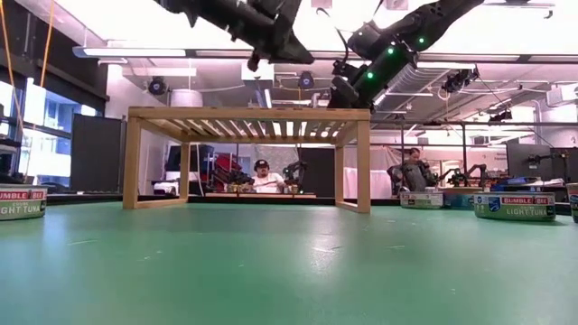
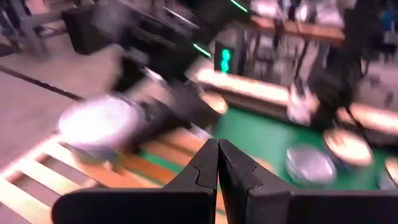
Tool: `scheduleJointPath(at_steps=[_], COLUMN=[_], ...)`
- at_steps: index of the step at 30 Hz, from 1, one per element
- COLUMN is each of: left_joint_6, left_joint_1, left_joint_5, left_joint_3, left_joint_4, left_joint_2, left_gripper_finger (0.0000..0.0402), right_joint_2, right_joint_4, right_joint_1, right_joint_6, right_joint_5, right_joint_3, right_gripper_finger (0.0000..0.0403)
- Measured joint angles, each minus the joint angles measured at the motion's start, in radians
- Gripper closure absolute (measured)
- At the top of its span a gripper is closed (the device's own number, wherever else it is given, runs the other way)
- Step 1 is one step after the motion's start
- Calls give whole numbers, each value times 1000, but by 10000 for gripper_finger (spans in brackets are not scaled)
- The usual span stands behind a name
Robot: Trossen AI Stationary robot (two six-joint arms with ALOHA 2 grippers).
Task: Stack canned seafood by type on shelf
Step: Put the green white tuna can on the shelf
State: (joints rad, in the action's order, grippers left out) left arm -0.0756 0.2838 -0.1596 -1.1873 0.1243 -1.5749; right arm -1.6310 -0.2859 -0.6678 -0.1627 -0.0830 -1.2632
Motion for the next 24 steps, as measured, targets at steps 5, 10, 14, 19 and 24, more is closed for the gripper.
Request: scheduleJointPath(at_steps=[5, 10, 14, 19, 24], left_joint_6=[-105, -97, -46, -41, -30], left_joint_1=[216, 270, 265, 279, 289], left_joint_5=[285, 363, 358, 313, 304], left_joint_3=[-20, -163, -294, -421, -472], left_joint_4=[114, 14, -80, -246, -315], left_joint_2=[-79, -204, -288, -376, -421], left_gripper_finger=[401, 401, 401, 401, 401], right_joint_2=[-1, -1, -1, -1, -3], right_joint_4=[17, 31, 32, 33, 24], right_joint_1=[-1, 0, 0, 0, 0], right_joint_6=[0, 2, 7, 9, 26], right_joint_5=[-27, -58, -58, -58, -52], right_joint_3=[0, 0, 0, 0, 1], right_gripper_finger=[9, 9, 9, 9, 9])
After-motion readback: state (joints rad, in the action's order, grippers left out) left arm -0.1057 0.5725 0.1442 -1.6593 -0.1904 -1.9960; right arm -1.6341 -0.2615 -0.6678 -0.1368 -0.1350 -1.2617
